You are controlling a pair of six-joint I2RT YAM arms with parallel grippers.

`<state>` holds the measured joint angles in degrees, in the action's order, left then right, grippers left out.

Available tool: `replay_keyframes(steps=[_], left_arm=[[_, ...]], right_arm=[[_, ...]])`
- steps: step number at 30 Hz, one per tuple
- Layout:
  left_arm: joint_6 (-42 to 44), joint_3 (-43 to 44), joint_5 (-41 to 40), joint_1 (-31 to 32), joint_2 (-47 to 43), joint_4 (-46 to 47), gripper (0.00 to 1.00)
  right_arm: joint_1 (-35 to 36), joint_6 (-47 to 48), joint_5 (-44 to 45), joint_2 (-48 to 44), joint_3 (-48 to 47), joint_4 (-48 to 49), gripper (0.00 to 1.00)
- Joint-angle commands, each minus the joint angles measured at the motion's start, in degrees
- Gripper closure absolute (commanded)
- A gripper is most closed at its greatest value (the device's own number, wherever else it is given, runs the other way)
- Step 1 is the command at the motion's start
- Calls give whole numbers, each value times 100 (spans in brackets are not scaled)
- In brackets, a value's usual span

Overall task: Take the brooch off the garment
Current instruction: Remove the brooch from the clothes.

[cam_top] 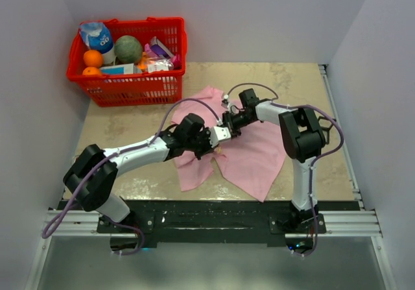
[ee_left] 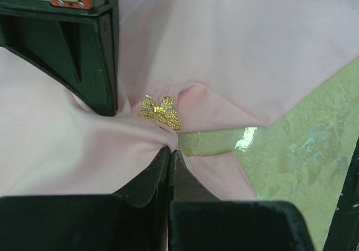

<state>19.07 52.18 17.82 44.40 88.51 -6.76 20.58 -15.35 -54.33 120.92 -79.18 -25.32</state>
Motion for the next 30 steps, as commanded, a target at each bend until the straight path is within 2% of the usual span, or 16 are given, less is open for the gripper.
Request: replay_keyframes(steps=[1,5,8,9,10,12,16,19,22,26,30], left_arm=[[8,424,-112,16,-9,-44,100],[228,626,-245,16,-27,-62,100],[308,880,360,-2,131,-456,100],[282,1055,728,-19,305,-805,100],[151,1127,862,-28,386,-939,100],[-86,1163,1230,-107,579,-1098,100],[-928,917,1346,-195,676,-810,100],[-1736,688,1548,-493,781,-362,100],[-2571,486,1917,-906,975,200,100],[-3452,573,2383,-1328,1387,841,100],[-4611,635,2953,-1557,1713,1650,100]], right_arm=[[34,427,168,37,-81,-323,100],[209,718,133,-77,-19,-684,100],[157,622,500,-332,69,-658,100],[35,595,685,-411,60,-676,92],[-36,586,1034,-621,60,-693,76],[-307,630,1518,-858,51,-894,53],[-686,814,2416,-1562,218,-1194,41],[-748,736,2664,-1958,306,-1440,40],[-705,438,1998,-2117,701,-1458,40],[-538,42,1592,-2213,1378,-1160,43],[-354,-581,1118,-2318,1721,-485,49]])
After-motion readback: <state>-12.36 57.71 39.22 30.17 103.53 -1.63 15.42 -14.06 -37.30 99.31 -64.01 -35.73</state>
